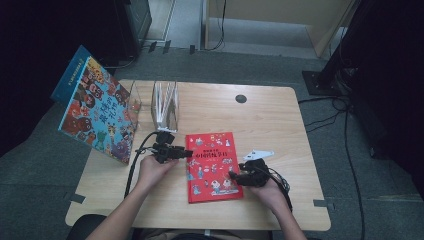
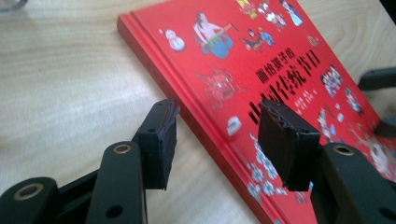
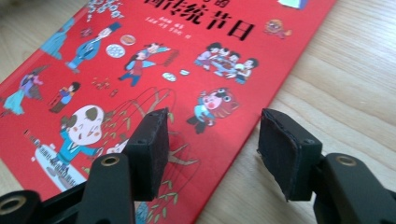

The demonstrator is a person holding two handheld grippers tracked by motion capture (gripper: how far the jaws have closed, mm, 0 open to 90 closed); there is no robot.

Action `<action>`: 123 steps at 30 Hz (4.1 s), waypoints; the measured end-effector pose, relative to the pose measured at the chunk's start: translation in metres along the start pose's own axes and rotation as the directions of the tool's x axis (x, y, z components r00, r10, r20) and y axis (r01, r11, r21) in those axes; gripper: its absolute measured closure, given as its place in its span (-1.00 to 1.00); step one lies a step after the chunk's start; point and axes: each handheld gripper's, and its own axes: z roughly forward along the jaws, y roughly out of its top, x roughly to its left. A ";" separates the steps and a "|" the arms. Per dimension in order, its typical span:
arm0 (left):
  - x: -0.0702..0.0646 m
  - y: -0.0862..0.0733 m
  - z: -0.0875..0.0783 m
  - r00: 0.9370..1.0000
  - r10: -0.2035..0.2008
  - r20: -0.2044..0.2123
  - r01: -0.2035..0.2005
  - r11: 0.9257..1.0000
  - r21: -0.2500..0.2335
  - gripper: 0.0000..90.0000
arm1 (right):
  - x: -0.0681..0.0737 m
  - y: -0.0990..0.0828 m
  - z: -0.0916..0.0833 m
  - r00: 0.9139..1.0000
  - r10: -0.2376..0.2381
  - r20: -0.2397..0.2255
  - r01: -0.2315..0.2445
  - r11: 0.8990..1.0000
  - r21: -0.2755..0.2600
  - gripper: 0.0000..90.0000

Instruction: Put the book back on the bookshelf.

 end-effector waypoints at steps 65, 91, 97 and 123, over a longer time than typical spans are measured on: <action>-0.008 -0.033 -0.010 1.000 -0.020 0.019 0.019 0.998 0.056 0.78 | -0.036 0.068 0.028 0.941 0.338 0.029 -0.330 0.890 0.315 0.39; -0.012 -0.034 -0.010 1.000 -0.029 -0.005 0.029 0.998 0.046 0.75 | -0.019 0.097 -0.005 0.952 0.305 -0.006 -0.290 0.912 0.290 0.30; -0.012 -0.034 -0.010 1.000 -0.030 -0.006 0.030 0.999 0.043 0.75 | -0.013 0.108 -0.016 0.937 0.339 -0.084 -0.304 0.910 0.284 0.39; -0.011 -0.033 -0.011 0.998 -0.037 0.056 0.036 0.999 0.012 0.00 | 0.027 0.166 0.006 0.959 0.234 -0.158 -0.151 0.897 0.415 0.90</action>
